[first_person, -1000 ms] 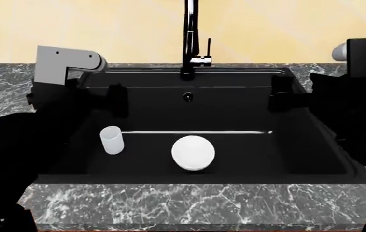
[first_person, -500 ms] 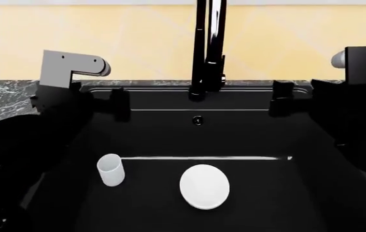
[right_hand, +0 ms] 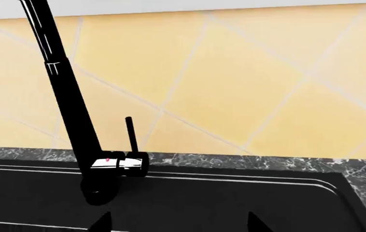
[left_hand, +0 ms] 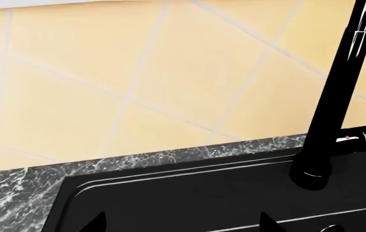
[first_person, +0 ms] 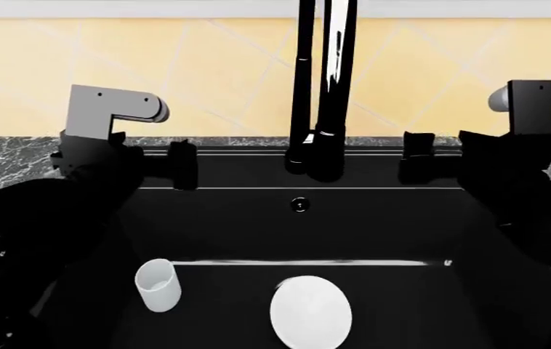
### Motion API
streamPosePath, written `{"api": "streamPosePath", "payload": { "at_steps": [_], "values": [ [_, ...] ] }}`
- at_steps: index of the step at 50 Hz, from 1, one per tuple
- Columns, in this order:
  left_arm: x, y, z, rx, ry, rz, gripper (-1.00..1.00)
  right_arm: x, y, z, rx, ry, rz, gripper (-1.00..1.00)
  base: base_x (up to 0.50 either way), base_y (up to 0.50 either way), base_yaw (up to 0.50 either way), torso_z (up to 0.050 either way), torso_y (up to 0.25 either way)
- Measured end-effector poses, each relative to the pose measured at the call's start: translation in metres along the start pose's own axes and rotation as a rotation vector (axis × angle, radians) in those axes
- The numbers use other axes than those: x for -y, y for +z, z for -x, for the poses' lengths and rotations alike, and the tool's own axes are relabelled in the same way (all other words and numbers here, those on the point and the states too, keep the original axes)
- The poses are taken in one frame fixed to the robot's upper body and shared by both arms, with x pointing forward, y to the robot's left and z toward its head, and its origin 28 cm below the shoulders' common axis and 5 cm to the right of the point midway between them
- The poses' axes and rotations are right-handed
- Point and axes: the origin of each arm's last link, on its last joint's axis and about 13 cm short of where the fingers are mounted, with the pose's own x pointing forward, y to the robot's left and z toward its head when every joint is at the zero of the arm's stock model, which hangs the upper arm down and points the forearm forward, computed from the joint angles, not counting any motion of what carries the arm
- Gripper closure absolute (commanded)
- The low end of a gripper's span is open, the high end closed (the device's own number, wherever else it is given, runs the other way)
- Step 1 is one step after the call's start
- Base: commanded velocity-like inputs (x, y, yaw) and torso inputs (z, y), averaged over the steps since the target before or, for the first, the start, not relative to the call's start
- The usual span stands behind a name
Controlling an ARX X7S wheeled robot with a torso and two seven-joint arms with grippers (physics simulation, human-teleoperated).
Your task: Pick the cup and bowl from the sink and place them on the counter for drying.
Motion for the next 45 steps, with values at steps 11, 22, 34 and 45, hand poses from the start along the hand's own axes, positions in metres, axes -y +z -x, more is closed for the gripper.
{"api": "streamPosePath", "payload": {
  "at_steps": [11, 22, 34, 45],
  "values": [
    [0.0, -0.005, -0.002, -0.024, -0.003, 0.01, -1.0, -0.006, -0.01, -0.006, -0.171, 0.08, -0.039, -1.0, 0.0, 0.0, 0.0, 0.0, 0.0],
    [0.0, -0.012, 0.0, -0.042, -0.001, 0.015, -1.0, -0.011, -0.029, -0.025, -0.372, 0.163, -0.035, -1.0, 0.0, 0.0, 0.0, 0.0, 0.0],
    [0.0, -0.014, -0.002, -0.053, -0.002, 0.021, -1.0, -0.015, -0.056, -0.052, -0.513, 0.213, -0.05, -1.0, 0.0, 0.0, 0.0, 0.0, 0.0],
    [-0.001, -0.017, -0.003, -0.055, 0.004, 0.024, -1.0, -0.016, -0.087, -0.073, -0.597, 0.226, -0.07, -1.0, 0.0, 0.0, 0.0, 0.0, 0.0]
  ]
}}
